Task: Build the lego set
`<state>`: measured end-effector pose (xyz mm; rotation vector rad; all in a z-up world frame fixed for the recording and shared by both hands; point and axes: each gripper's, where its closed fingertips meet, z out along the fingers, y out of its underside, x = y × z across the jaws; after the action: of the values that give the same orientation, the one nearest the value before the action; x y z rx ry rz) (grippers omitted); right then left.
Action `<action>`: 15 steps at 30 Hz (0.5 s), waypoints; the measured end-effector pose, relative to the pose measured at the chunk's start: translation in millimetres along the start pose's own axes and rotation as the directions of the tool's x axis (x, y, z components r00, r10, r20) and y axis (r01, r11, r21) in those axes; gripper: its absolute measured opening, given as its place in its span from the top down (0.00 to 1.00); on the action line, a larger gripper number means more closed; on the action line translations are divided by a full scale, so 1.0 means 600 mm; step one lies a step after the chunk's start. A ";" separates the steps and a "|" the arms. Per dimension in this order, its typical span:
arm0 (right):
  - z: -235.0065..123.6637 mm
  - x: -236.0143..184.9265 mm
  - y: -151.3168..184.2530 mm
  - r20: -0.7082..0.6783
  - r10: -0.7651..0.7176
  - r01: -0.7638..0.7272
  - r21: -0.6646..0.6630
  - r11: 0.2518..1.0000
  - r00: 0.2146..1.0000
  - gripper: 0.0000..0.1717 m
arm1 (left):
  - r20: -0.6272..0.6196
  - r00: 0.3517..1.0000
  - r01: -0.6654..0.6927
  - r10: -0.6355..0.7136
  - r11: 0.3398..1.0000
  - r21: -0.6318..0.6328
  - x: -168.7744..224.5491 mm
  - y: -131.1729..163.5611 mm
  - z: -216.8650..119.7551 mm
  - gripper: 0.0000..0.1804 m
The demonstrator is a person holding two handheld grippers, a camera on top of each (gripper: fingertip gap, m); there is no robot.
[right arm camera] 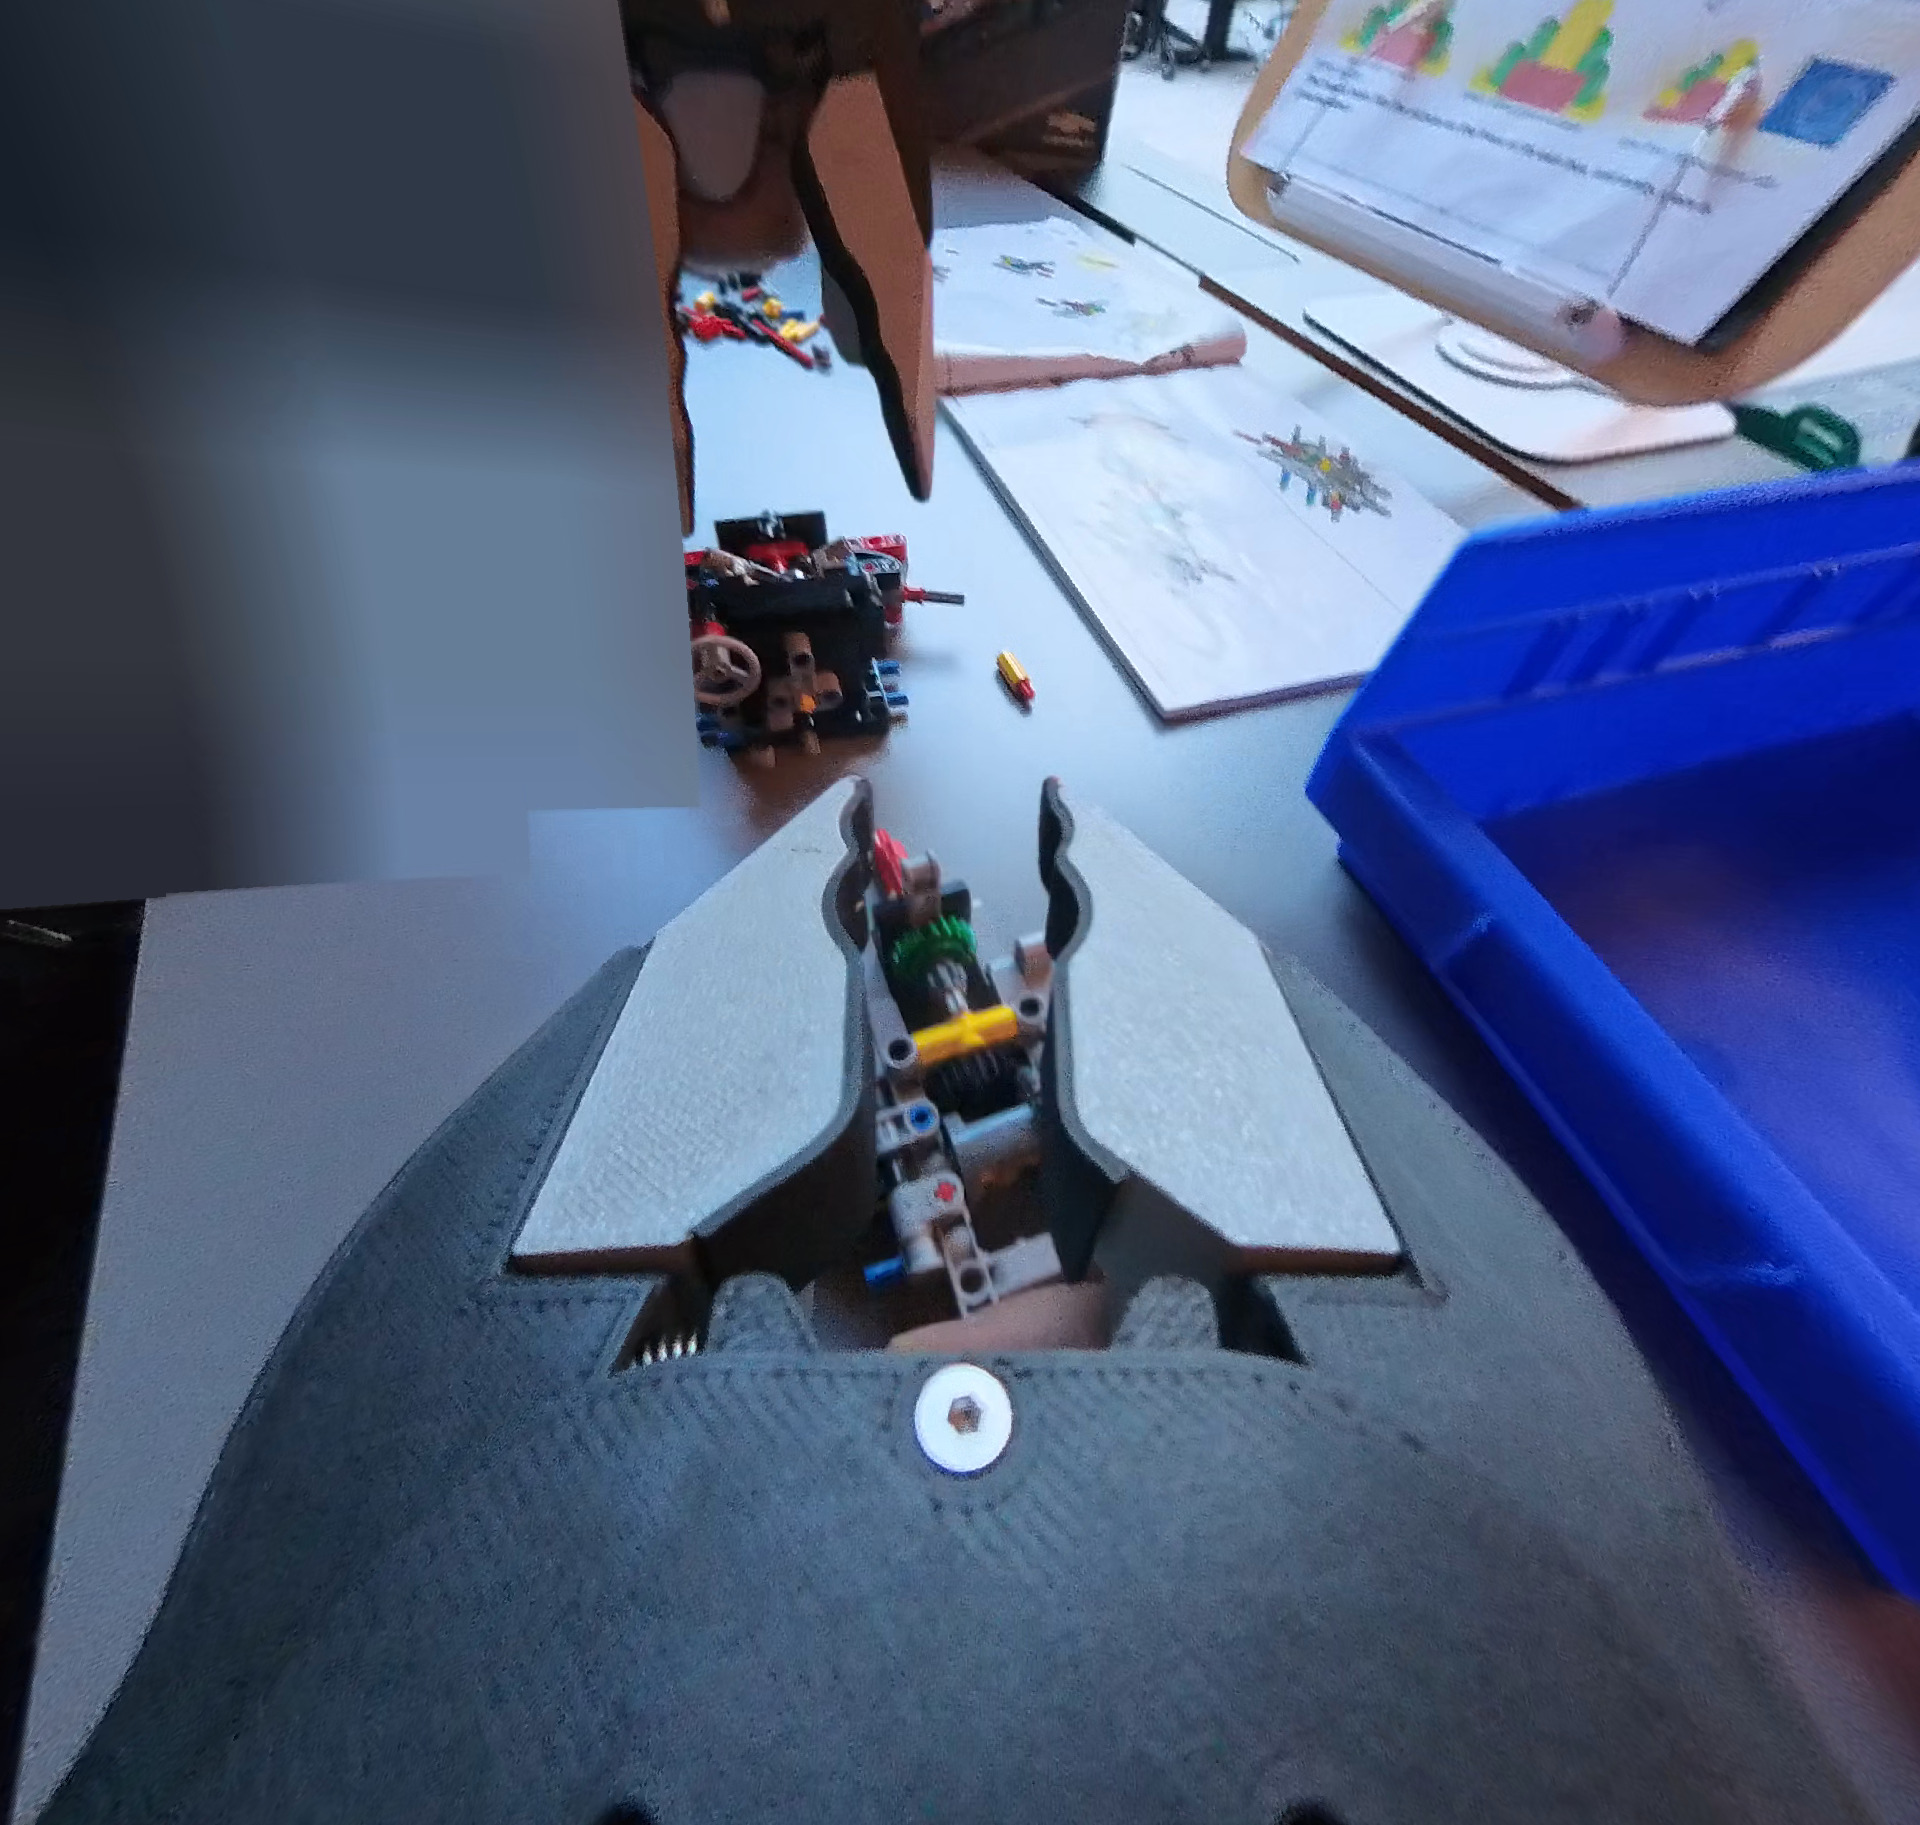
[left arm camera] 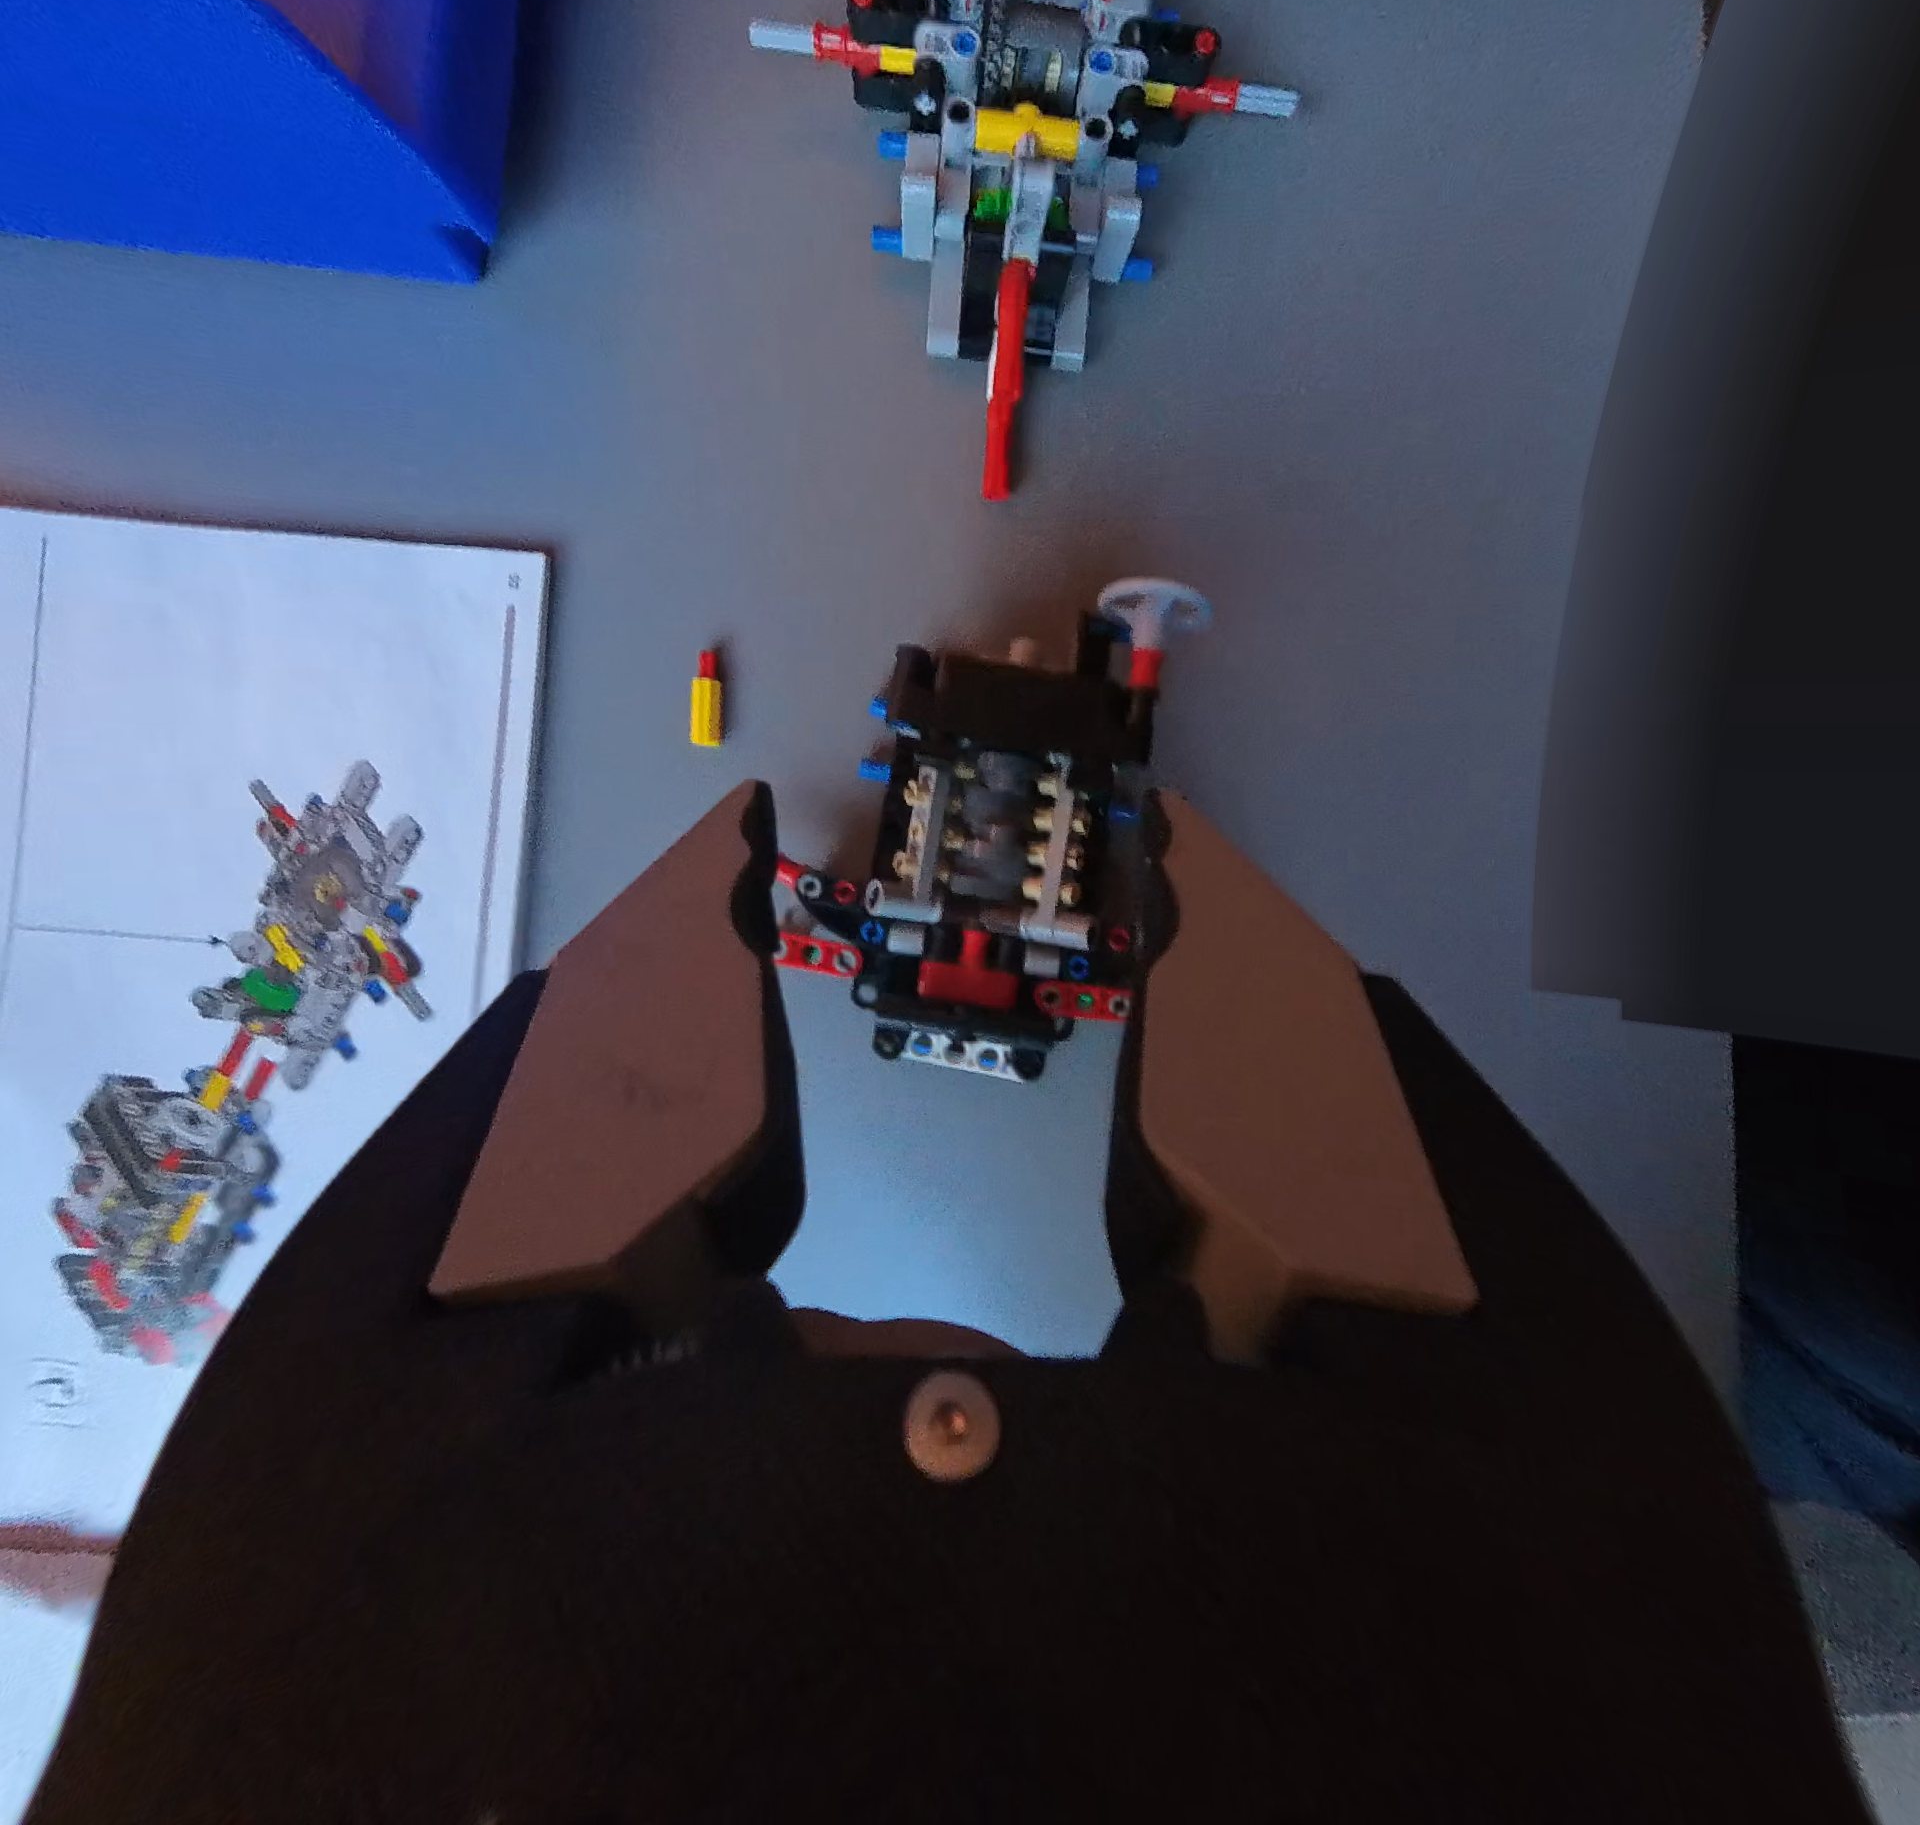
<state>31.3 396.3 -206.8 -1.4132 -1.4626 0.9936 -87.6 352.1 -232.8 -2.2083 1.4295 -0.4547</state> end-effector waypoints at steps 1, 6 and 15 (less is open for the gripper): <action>0.005 -0.005 -0.008 -0.003 -0.028 0.028 0.011 1.000 1.000 0.84 | -0.002 1.000 0.007 -0.007 1.000 0.013 0.003 0.009 0.001 0.62; 0.021 -0.019 -0.040 -0.005 -0.056 0.056 0.078 0.995 0.998 0.85 | -0.024 0.999 -0.032 0.032 0.999 0.020 0.012 0.025 0.021 0.64; 0.042 -0.018 -0.054 -0.049 -0.053 0.058 0.108 0.992 0.997 0.86 | -0.025 0.985 -0.174 0.173 0.981 -0.089 0.013 0.032 0.065 0.75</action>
<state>-3.3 384.7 -184.8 -1.3016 -1.3857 0.9853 -78.9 346.1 -275.6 -2.1291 1.6650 -0.3556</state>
